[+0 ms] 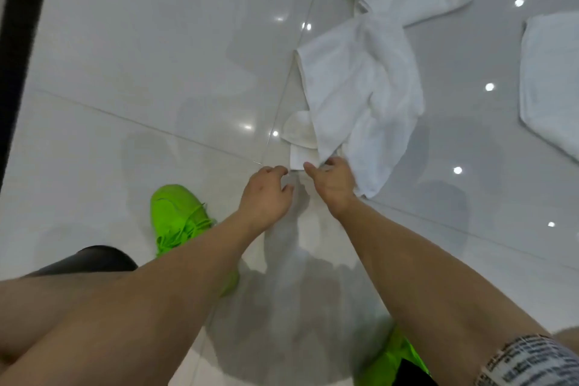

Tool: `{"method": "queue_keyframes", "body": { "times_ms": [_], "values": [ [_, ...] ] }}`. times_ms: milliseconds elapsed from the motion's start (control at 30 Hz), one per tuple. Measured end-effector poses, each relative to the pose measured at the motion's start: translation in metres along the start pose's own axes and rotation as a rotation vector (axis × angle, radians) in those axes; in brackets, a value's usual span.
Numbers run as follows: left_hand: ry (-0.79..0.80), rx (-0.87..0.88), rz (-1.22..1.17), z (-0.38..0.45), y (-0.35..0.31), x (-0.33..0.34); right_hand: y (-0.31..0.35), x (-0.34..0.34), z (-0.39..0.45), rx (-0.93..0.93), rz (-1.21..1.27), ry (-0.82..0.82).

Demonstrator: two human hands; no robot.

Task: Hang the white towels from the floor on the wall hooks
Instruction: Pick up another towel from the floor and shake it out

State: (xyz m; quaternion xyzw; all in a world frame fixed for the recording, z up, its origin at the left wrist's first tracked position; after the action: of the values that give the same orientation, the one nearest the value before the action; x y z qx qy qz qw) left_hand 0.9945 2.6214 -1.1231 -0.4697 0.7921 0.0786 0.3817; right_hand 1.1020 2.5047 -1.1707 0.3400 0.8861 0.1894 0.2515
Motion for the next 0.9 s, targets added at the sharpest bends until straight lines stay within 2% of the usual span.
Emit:
{"method": "queue_keyframes", "body": {
  "times_ms": [100,167,300,433,567,700,900],
  "values": [
    [0.024,0.023,0.015,-0.003,0.003,0.001,0.012,0.001,0.009,-0.039,0.067,-0.155],
    [0.044,0.027,0.023,-0.022,-0.005,-0.016,0.028,-0.014,-0.014,-0.052,0.076,-0.197],
    [0.074,0.064,0.039,-0.089,-0.047,-0.082,0.070,-0.072,-0.101,-0.054,-0.021,-0.225],
    [0.079,0.167,0.054,-0.173,-0.113,-0.177,0.133,-0.149,-0.212,-0.054,0.011,-0.286],
    [0.034,0.307,0.131,-0.250,-0.206,-0.289,0.222,-0.242,-0.329,-0.141,0.090,-0.384],
    [-0.065,0.555,0.245,-0.324,-0.330,-0.391,0.304,-0.346,-0.428,-0.272,0.217,-0.471],
    [-0.222,0.855,0.321,-0.464,-0.519,-0.465,0.353,-0.530,-0.560,-0.495,0.476,-0.604]
  ]
}}
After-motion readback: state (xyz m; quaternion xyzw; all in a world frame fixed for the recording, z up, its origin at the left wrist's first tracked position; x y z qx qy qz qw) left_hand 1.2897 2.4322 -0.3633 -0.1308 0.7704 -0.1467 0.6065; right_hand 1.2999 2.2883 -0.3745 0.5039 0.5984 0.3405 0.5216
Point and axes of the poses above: each hand's wrist, its own z-axis towards the middle knuckle, its own x-axis out of the palm, y = z × x, the point moved 5 cm from there along z, towards the middle knuckle, and after that the axes turned 7 degrees about z, right-handed, at the moved point
